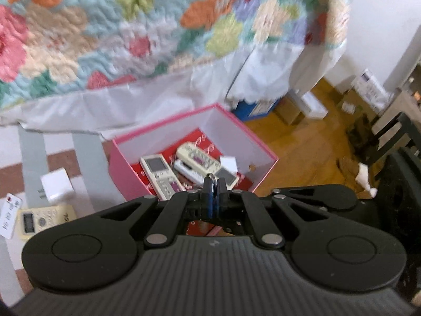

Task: Organize rigid objects
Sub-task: 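Carry the keys with the left gripper into the pink box and open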

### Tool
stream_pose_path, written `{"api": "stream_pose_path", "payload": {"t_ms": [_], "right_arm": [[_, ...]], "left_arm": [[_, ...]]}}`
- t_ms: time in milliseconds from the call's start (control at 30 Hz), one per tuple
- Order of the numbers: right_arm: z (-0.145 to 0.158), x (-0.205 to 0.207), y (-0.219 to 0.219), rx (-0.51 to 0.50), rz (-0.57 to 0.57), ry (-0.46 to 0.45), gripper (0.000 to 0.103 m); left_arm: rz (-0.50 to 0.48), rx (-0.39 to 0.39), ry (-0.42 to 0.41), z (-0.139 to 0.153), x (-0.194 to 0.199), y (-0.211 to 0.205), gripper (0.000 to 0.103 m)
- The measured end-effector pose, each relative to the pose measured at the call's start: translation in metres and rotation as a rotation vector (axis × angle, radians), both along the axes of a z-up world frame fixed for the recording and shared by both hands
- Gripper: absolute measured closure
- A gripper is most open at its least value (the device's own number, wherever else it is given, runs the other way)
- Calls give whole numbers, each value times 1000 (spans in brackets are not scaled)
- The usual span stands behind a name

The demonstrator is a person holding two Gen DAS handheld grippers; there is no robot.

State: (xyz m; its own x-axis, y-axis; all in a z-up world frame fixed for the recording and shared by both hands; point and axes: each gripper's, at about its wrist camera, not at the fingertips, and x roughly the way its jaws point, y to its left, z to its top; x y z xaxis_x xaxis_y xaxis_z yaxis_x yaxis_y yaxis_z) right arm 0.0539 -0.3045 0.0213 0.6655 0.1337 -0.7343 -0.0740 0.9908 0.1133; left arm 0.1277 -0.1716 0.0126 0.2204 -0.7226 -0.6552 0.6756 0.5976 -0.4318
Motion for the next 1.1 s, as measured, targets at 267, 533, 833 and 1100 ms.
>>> {"api": "stream_pose_path", "payload": {"t_ms": [267,533,833,1100], "right_arm": [[-49,17,-61,235,-154,153,100],[-67,20,-69,241,-183,180,92],[-37,6,-72,237,-204,146,87],[18,6,-28,202,-13,107,80]], "left_arm": [[-9,83,147,-53,21,-41,101],[30,152,125,-73,23,-48,98],[43,183,55,-38,22,-22,76],[49,245,-12,10,22,19,70]]}}
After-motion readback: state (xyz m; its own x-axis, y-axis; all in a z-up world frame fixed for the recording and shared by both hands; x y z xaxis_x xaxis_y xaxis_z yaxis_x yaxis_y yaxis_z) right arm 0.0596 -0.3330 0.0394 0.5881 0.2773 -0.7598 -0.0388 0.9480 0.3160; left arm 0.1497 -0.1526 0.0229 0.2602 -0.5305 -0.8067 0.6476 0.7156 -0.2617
